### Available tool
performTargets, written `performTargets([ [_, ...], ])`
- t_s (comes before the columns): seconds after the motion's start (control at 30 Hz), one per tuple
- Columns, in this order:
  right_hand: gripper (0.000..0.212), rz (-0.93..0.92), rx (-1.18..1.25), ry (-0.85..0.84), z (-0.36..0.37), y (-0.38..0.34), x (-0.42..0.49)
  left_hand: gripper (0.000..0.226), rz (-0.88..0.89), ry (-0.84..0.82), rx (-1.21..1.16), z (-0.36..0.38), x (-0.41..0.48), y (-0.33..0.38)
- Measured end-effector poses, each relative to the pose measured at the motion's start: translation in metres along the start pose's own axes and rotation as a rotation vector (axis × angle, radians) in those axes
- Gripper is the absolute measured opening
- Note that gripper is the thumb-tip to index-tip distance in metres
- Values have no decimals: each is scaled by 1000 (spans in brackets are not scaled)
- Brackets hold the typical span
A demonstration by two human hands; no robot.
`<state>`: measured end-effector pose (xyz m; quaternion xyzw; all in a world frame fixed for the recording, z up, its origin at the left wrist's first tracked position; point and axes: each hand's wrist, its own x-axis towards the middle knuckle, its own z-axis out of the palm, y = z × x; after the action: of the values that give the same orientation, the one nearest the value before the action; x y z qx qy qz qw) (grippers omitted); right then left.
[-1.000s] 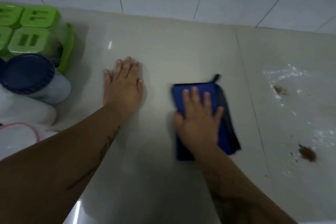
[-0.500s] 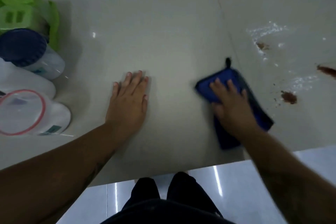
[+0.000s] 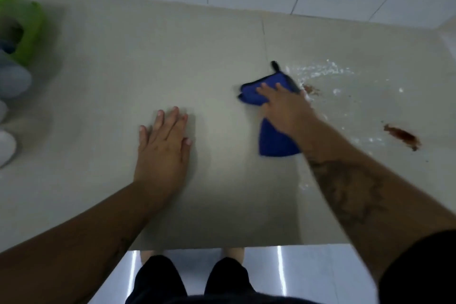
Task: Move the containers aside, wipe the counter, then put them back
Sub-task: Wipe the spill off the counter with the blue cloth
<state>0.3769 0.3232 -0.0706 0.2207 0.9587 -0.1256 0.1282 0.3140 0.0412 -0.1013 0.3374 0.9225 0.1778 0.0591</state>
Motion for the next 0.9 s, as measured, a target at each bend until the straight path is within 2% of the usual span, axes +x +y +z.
performTargets([
  [0.1, 47, 42, 103, -38, -11, 96, -57, 54, 16, -17, 0, 21, 9, 50],
  [0.17, 50, 36, 113, -22, 4, 120, -110, 54, 38, -30, 11, 31, 16, 77],
  [0.3, 64, -105, -41, -21, 59, 53, -180, 55, 58, -51, 28, 46, 14, 108],
  [0.37, 60, -129, -20, 11, 71, 12, -179, 54, 47, -30, 29, 50, 11, 115],
  [0.43, 59, -190, 13, 104, 65, 2, -148, 52, 1, -13, 0, 50, 13, 115],
  [0.57, 60, -81, -52, 95, 25, 77, -68, 52, -1, -37, 49, 49, 14, 116],
  [0.7, 61, 3, -56, 67, 20, 140, -101, 52, 38, -87, 90, 47, 11, 115],
  [0.8, 63, -129, -119, 54, 47, 111, -166, 54, 81, -93, 117, 41, 1, 100],
  [0.9, 61, -399, -104, 37, 73, 45, -199, 53, -17, -18, 82, 34, -14, 81],
])
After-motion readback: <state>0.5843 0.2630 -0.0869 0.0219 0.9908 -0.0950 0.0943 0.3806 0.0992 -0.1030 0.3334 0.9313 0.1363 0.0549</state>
